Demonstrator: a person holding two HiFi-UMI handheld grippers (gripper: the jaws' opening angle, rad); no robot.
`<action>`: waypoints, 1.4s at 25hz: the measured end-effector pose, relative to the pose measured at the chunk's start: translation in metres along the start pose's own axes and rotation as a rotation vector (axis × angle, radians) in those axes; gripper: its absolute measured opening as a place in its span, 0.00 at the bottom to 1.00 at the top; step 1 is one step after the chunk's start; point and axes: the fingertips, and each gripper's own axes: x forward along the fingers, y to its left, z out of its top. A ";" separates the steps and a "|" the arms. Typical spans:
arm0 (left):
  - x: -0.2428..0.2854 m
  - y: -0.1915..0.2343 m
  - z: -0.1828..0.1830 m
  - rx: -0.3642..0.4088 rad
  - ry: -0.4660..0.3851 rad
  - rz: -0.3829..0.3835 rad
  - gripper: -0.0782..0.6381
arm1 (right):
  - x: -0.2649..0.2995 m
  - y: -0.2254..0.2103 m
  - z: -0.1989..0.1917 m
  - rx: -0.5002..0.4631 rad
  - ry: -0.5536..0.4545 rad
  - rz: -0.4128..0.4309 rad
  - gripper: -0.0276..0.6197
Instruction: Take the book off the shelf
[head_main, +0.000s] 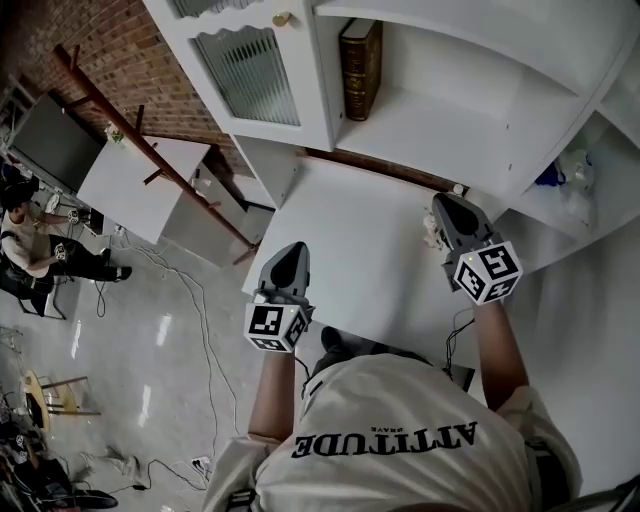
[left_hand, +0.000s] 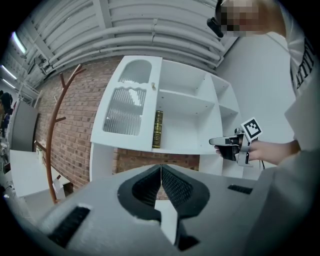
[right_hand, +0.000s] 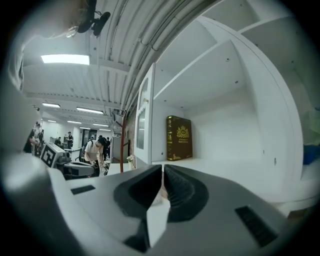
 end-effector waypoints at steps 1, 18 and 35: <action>0.003 0.003 0.001 -0.015 -0.002 -0.010 0.15 | 0.005 -0.001 0.005 -0.009 -0.005 -0.004 0.09; 0.036 0.036 0.015 -0.028 -0.006 -0.133 0.15 | 0.119 0.003 0.074 -0.092 -0.006 0.063 0.09; 0.057 0.047 0.016 -0.123 -0.034 -0.223 0.15 | 0.212 -0.027 0.077 -0.059 0.117 0.030 0.26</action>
